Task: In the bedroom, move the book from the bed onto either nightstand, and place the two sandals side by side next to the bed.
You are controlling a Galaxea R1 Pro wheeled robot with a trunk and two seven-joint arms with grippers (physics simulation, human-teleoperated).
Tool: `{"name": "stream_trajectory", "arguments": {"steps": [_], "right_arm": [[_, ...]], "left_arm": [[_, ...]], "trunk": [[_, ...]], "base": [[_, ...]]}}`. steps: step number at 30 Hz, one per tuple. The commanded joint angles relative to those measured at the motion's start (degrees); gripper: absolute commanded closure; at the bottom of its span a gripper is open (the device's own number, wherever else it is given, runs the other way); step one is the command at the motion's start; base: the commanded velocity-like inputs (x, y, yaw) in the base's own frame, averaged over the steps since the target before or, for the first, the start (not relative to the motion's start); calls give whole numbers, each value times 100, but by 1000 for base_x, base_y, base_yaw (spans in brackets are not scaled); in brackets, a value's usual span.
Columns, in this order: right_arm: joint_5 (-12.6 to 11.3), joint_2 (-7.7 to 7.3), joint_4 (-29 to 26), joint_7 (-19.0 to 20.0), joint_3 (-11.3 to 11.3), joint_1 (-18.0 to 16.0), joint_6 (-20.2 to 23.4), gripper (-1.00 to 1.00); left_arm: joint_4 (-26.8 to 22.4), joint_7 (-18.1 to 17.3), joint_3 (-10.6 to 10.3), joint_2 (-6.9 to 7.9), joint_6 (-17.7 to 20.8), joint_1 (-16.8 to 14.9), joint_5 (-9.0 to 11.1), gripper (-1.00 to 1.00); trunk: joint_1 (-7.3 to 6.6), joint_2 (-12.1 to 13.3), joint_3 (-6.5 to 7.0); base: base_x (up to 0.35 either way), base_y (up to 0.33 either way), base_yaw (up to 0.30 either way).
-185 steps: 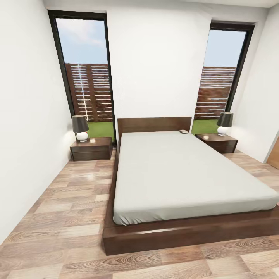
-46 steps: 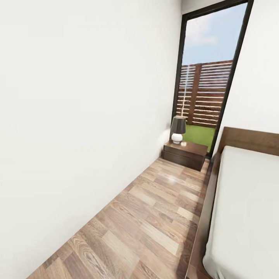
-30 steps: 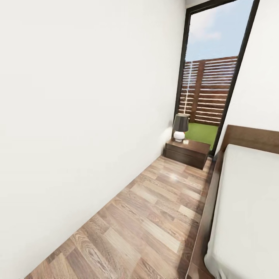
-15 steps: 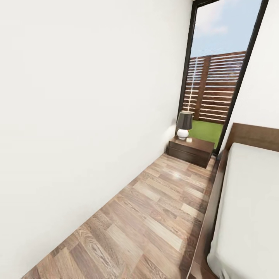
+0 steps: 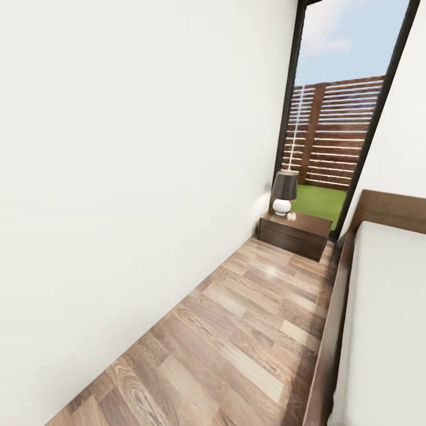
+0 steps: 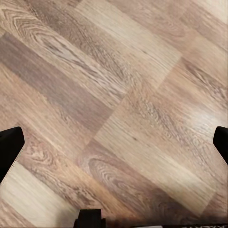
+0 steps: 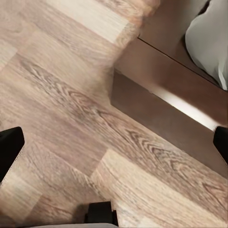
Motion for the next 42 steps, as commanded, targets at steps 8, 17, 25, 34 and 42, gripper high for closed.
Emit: {"name": "stream_trajectory", "arguments": {"steps": [8, 17, 25, 34, 42], "right_arm": [[-50, -13, 2, -1, 10, -2, -19, -100], [-50, -16, 1, -1, 10, -2, -19, -100], [-50, -10, 3, -1, 10, -2, -19, -100], [-50, -6, 3, 0, 10, -2, -19, -100], [-50, 9, 3, -1, 10, -2, -19, -100]], "left_arm": [[-6, -3, -2, 0, -6, 1, -1, -100], [-6, -3, -2, -4, -6, 1, -1, -100], [-6, -3, -4, -8, -6, 1, -1, -100], [-6, -3, -2, -8, -6, 1, -1, -100], [-6, -3, -11, -8, -6, 1, -1, -100]], "trunk": [[3, -2, -4], [3, -2, -4], [3, -2, -4], [3, -2, -4], [3, -2, -4]], "base": [[129, 0, 143], [6, 0, 285], [0, 0, 291], [0, 0, 291], [125, 0, 160]]}}
